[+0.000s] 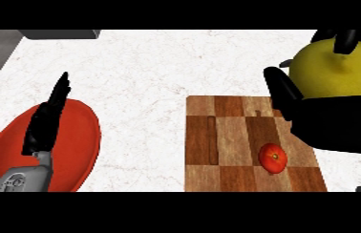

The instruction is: Pick the lemon from the cutting board and place it in the tiered basket

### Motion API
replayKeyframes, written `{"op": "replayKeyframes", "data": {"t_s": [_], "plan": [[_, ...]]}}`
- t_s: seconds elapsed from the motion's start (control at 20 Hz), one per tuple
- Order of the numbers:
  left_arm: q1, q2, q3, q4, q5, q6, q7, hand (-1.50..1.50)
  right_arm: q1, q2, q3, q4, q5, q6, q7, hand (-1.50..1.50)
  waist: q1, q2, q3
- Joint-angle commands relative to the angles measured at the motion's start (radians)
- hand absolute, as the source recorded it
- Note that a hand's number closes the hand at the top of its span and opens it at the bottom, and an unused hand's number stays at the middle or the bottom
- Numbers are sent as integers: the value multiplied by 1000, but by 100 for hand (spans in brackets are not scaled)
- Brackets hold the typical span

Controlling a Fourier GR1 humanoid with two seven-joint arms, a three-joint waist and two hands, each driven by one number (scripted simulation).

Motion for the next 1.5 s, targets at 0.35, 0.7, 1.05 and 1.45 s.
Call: {"op": "replayKeyframes", "data": {"t_s": [0.35, 0.7, 1.05, 1.45], "plan": [[2, 29, 20, 4, -1, -26, -33, 0, -274, -299, -182, 303, -161, 226, 31, 150, 9, 6, 1], [-40, -7, 6, 11, -7, -20, 9, 0, -237, -349, -176, 444, -124, 209, -176, 150, 15, 13, 2], [-1, 5, 19, 9, 18, -56, -32, 0, -240, -507, -76, 653, 134, 210, -450, 150, 37, 22, 2], [-47, -11, 14, 37, -15, -28, -21, 0, -211, -638, -60, 903, 302, 106, -769, 150, 29, 19, 2]]}}
